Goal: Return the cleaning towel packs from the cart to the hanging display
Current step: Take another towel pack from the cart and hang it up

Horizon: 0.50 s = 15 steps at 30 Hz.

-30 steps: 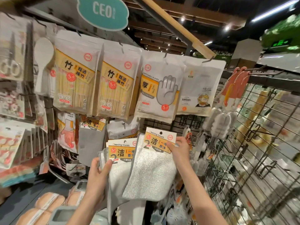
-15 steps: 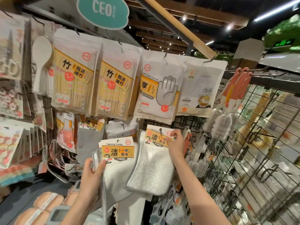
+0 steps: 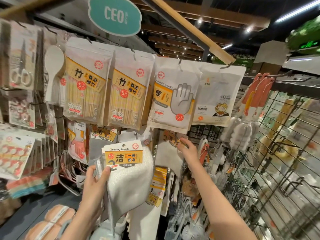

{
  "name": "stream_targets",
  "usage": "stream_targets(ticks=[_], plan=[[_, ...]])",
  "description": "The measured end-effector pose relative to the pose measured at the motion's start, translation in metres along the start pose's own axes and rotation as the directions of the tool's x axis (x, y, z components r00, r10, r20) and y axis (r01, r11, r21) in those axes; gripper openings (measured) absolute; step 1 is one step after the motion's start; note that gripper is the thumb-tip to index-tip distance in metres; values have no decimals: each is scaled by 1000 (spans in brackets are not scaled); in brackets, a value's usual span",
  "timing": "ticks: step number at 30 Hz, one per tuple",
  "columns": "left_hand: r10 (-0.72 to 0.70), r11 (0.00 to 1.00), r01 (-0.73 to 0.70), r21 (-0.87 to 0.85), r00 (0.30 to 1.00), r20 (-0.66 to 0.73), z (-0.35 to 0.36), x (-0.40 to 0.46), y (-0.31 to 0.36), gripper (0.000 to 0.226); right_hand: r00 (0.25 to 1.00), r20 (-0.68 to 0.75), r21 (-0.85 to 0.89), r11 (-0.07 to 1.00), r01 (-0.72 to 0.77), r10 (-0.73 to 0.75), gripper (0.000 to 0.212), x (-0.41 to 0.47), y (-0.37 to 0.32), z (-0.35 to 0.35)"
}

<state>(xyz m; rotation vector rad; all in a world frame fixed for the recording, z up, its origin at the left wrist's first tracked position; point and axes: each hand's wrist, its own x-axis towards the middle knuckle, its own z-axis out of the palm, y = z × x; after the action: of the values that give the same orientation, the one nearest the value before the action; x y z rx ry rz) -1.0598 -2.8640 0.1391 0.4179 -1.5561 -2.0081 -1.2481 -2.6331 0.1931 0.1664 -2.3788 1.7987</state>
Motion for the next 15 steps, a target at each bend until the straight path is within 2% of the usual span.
stream_targets(ticks=[3,6,11,15], plan=[[-10,1000,10,-10,1000,21,4,-2,3,18,999,-4,-33,998,46,-46,32,-13,3,-2],[4,1000,-4,10,1000,23,10,-5,3,7,997,14,-48,996,71,-70,29,-29,2,-3],[-28,999,31,-26,996,81,20,-7,0,14,986,63,-15,987,158,-157,20,-59,-7,2],[-31,999,34,-37,996,87,28,-10,-3,18,955,242,3,985,174,-170,23,-77,-24,15]])
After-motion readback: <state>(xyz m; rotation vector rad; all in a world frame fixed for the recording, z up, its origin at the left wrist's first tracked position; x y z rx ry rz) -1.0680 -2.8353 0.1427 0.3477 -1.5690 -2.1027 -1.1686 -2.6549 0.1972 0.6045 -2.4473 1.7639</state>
